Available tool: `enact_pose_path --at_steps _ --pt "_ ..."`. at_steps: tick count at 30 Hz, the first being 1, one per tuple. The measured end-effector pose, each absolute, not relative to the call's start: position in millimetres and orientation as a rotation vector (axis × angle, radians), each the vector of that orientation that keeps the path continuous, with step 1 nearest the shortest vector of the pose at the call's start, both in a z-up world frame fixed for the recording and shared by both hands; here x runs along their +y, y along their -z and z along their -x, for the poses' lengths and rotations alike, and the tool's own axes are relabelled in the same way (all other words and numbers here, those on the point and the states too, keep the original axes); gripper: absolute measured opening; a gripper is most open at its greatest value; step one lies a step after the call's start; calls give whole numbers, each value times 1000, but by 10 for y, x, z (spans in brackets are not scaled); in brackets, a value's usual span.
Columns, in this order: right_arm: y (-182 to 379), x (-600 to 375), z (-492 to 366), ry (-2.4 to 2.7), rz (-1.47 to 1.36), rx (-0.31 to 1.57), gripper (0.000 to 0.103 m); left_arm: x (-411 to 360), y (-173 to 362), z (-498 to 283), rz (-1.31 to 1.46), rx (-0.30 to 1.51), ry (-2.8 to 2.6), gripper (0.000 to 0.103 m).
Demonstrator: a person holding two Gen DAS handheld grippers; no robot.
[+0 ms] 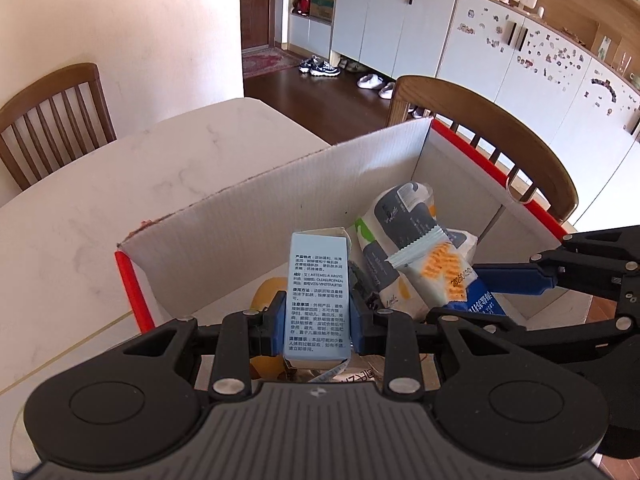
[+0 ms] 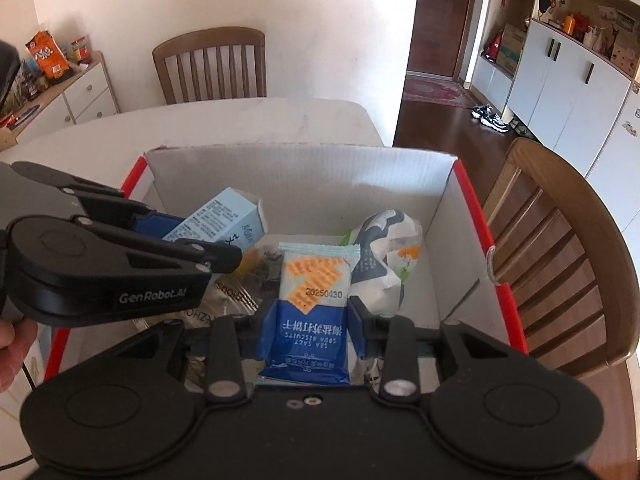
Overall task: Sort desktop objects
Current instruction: 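Lower the packet and carton into the shoebox and open both grippers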
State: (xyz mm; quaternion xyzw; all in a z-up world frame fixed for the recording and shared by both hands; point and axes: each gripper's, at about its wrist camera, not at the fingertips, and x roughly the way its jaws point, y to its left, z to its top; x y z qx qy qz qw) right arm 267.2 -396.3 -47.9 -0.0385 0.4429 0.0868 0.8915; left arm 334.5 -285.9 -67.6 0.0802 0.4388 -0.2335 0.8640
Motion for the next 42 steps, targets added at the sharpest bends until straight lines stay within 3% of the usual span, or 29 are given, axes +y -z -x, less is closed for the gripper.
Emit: enact_pose_path --at_steps 15,32,34,37,38,42 --pt "610 -4023 -2755 -215 119 934 36 -2894 804 -3420 -167 996 528 29" --pt "572 -4056 -2689 -236 129 933 45 -2827 686 -3371 -144 964 533 30" --pt "539 -4053 -2657 -241 136 925 49 -2817 664 -3352 -141 957 530 33" --pt "486 -4074 -2612 -247 130 917 51 -2797 620 -3304 -143 938 525 55" --pt "466 -4084 -2599 -249 125 915 51 -2789 603 -3283 -142 930 528 58" --pt "406 -4123 -2541 -255 109 907 51 -2765 553 -3221 -138 921 537 58"
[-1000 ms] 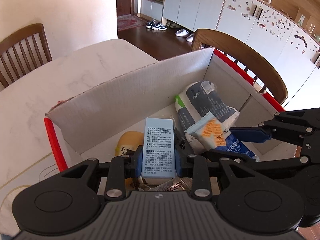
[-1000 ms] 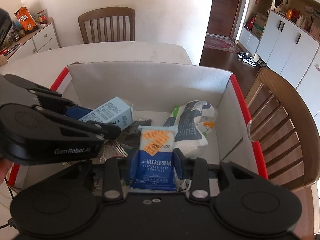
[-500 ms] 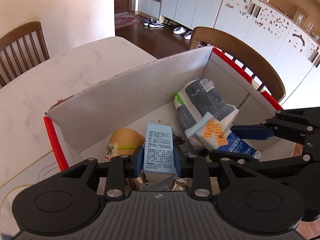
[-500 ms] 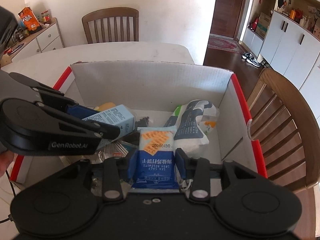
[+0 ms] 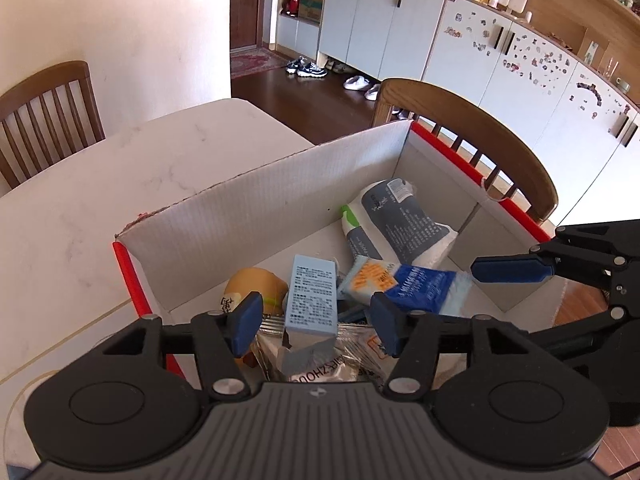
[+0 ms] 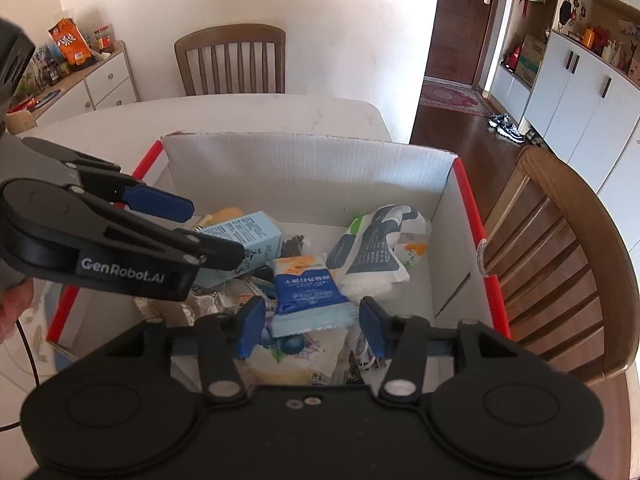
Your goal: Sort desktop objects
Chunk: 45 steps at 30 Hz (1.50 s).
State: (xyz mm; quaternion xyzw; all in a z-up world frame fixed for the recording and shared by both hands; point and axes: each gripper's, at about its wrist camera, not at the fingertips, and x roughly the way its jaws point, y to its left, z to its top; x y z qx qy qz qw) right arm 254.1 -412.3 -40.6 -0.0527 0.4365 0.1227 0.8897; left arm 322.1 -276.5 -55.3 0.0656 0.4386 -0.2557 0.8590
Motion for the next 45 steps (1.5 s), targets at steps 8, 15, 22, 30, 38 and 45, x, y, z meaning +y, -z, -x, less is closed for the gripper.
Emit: enact_pose_path --at_steps 8,15,22,30,38,45 --pt "290 -4161 -2431 -271 70 888 51 -2669 465 -3073 -117 911 561 58" --pt "154 -4142 -2308 -293 54 863 52 -2584 370 -2868 -132 888 580 60" --pt "31 -4079 -2116 -304 75 814 64 -2428 276 -2647 -106 866 596 69" --pt "-96 -4061 -1890 -303 51 775 70 -2273 200 -2445 -102 828 581 83" --pt "-197 -3965 -1634 -282 64 720 87 -2162 173 -2249 -108 803 582 103" --pt "-172 -3822 -1449 -227 45 703 89 -2025 139 -2078 -120 789 592 103"
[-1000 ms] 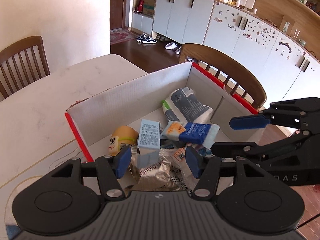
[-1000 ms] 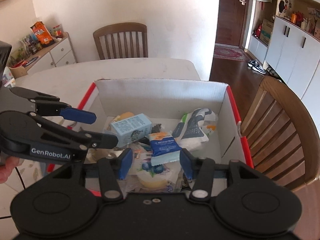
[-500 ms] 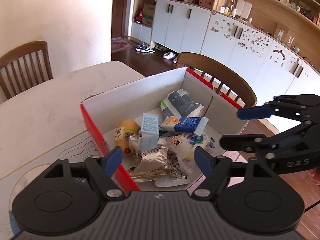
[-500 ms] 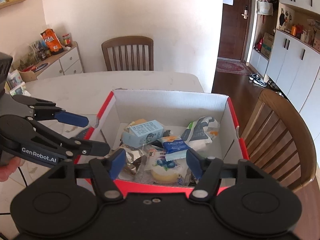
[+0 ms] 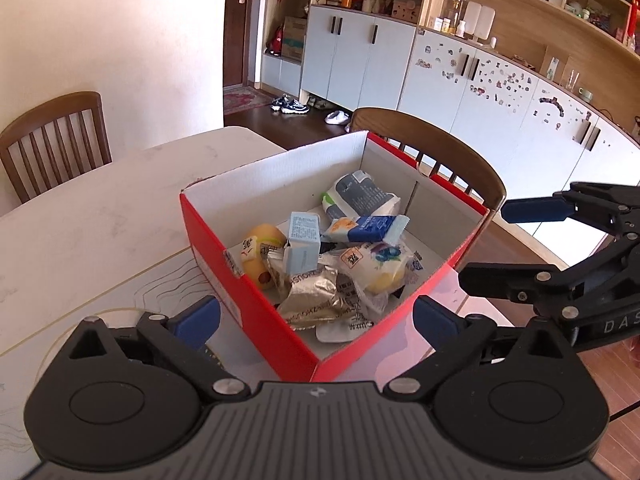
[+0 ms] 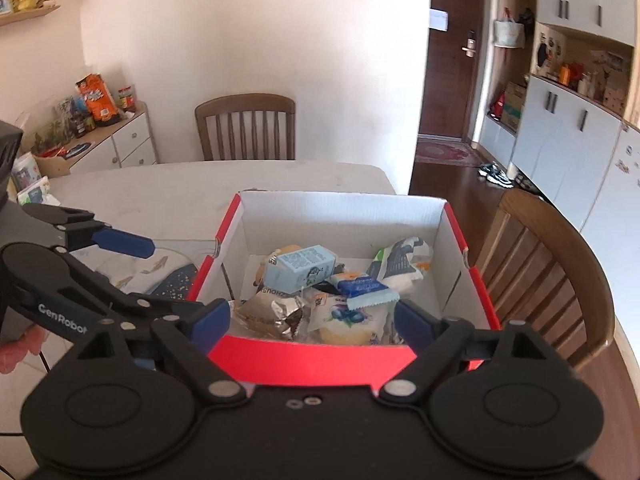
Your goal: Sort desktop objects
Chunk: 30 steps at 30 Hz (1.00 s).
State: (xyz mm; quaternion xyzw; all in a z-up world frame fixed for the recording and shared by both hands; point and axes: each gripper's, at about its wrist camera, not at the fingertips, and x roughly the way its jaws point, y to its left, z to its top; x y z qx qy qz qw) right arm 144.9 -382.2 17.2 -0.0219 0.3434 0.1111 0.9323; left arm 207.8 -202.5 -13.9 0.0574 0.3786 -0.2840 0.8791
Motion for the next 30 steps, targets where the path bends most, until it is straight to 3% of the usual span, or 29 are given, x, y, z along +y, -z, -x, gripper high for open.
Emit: enact_pose_path --at_steps 30 --pt "-91 -3672 -1077 -135 -84 718 89 -1675 71 -1742 -145 753 549 103"
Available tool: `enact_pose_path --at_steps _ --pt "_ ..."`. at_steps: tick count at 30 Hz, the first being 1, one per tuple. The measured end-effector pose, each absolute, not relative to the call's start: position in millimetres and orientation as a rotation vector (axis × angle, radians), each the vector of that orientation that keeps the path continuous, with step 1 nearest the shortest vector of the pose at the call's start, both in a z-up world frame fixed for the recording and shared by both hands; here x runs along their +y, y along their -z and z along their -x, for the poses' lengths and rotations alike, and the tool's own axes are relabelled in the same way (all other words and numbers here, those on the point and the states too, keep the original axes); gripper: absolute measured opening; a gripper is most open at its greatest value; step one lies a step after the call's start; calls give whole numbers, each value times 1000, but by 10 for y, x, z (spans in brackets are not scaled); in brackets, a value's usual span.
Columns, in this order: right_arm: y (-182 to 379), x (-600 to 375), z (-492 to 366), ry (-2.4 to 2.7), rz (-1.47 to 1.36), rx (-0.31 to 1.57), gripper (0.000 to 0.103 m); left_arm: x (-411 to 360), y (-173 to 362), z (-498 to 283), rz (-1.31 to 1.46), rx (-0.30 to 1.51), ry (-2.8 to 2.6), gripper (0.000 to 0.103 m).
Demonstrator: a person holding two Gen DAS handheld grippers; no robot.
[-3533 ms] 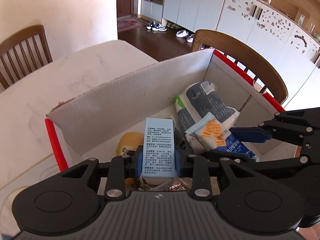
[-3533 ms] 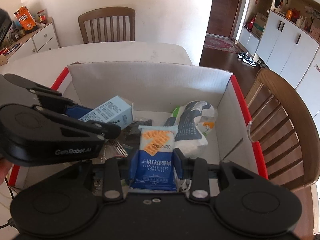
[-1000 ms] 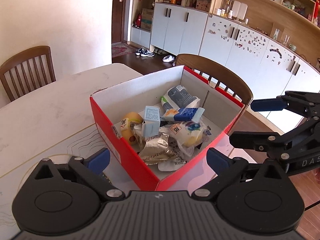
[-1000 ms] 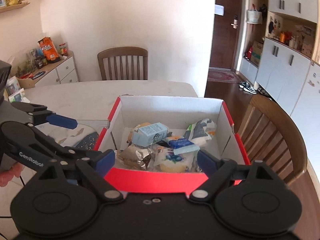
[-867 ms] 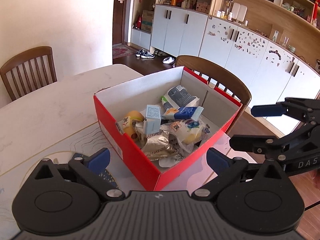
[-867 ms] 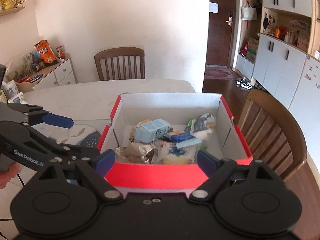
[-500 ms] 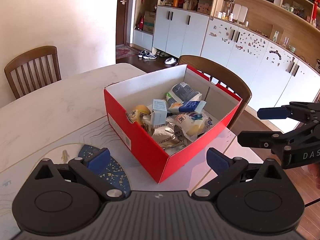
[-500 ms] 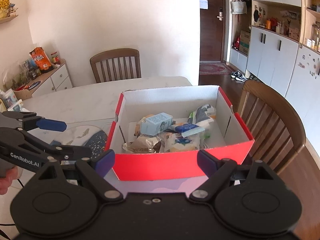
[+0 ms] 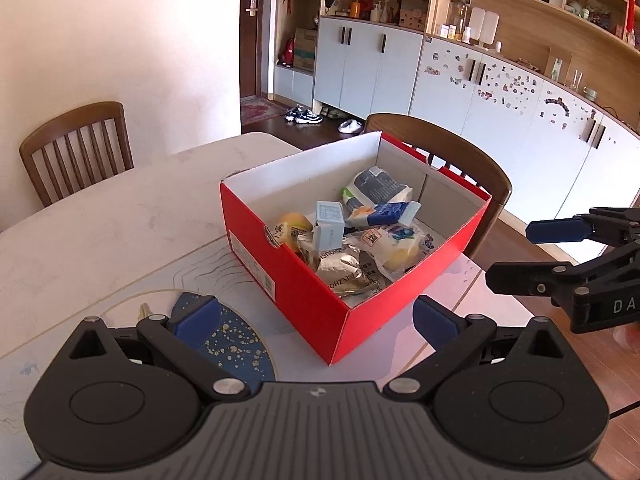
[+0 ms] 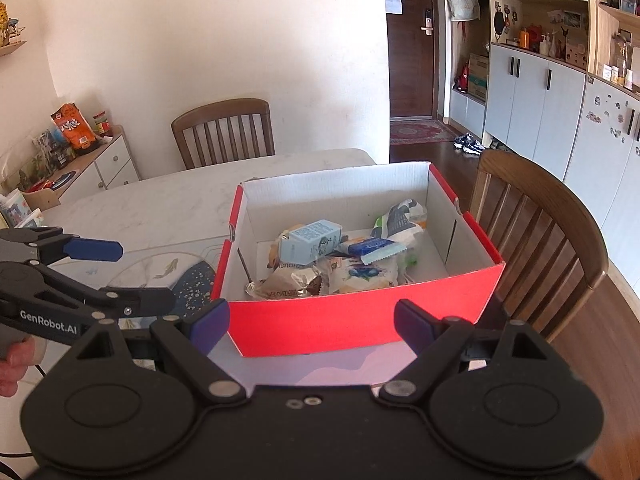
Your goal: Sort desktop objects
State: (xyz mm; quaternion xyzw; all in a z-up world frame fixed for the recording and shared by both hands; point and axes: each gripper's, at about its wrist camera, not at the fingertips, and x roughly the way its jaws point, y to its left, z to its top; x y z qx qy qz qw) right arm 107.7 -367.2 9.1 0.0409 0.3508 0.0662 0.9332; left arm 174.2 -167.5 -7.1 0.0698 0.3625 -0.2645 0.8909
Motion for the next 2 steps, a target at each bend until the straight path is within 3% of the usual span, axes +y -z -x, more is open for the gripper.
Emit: enact_pose_path --at_steps 2 --pt "-85 -3669 -1075 -134 -84 719 89 -1674 81 -1742 -146 759 553 103"
